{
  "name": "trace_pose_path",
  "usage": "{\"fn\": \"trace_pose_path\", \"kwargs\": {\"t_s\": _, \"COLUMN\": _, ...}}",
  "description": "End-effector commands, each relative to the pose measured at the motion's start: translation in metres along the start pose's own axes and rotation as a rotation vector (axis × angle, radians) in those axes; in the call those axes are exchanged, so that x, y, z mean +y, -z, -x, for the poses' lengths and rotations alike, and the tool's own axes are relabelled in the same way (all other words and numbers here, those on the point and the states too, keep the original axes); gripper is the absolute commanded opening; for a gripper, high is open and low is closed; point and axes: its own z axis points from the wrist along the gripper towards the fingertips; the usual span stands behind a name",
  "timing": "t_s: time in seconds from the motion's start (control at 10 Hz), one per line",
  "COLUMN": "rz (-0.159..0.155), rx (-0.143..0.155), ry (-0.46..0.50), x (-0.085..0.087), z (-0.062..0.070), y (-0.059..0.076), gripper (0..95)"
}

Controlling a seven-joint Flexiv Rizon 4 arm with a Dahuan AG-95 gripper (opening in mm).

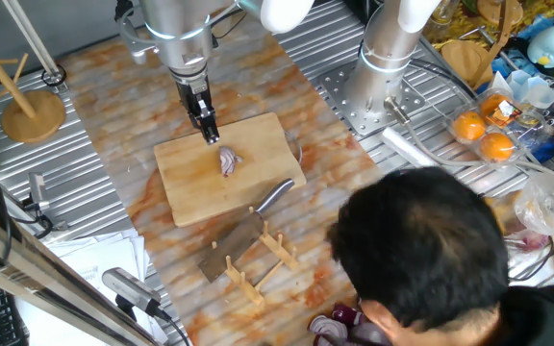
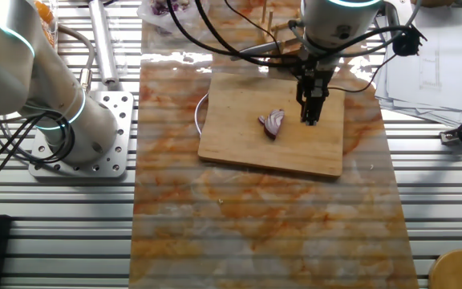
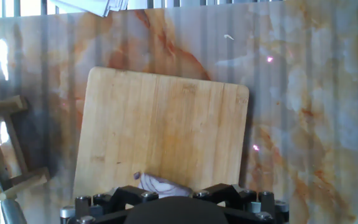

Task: Chop the onions

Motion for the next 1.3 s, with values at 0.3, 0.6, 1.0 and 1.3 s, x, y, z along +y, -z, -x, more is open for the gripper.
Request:
{"fn": "trace_pose_path", "kwargs": {"t_s": 0.3, "rz": -0.012, "rx": -0.012, "ry": 0.132, "x": -0.0005, "z": -0.0003, "y": -0.0009, "gripper": 0.0}}
{"fn": "trace_pose_path", "kwargs": {"t_s": 0.6, "rz": 0.005, "rx": 0.013, "ry": 0.158, "x": -0.0014, "z": 0.0000, "y": -0.0033, "gripper": 0.0}}
{"fn": "trace_pose_path", "kwargs": {"t_s": 1.0, "rz": 0.007, "rx": 0.026, "ry": 0.154, "x": 0.0008, "z": 0.0030, "y": -0.0014, "gripper": 0.0}}
{"fn": "trace_pose_path", "kwargs": {"t_s": 1.3, "rz": 0.007, "rx": 0.034, "ry": 0.144, "x": 0.0036, "z": 0.0059, "y": -0.0006, "gripper": 0.0}}
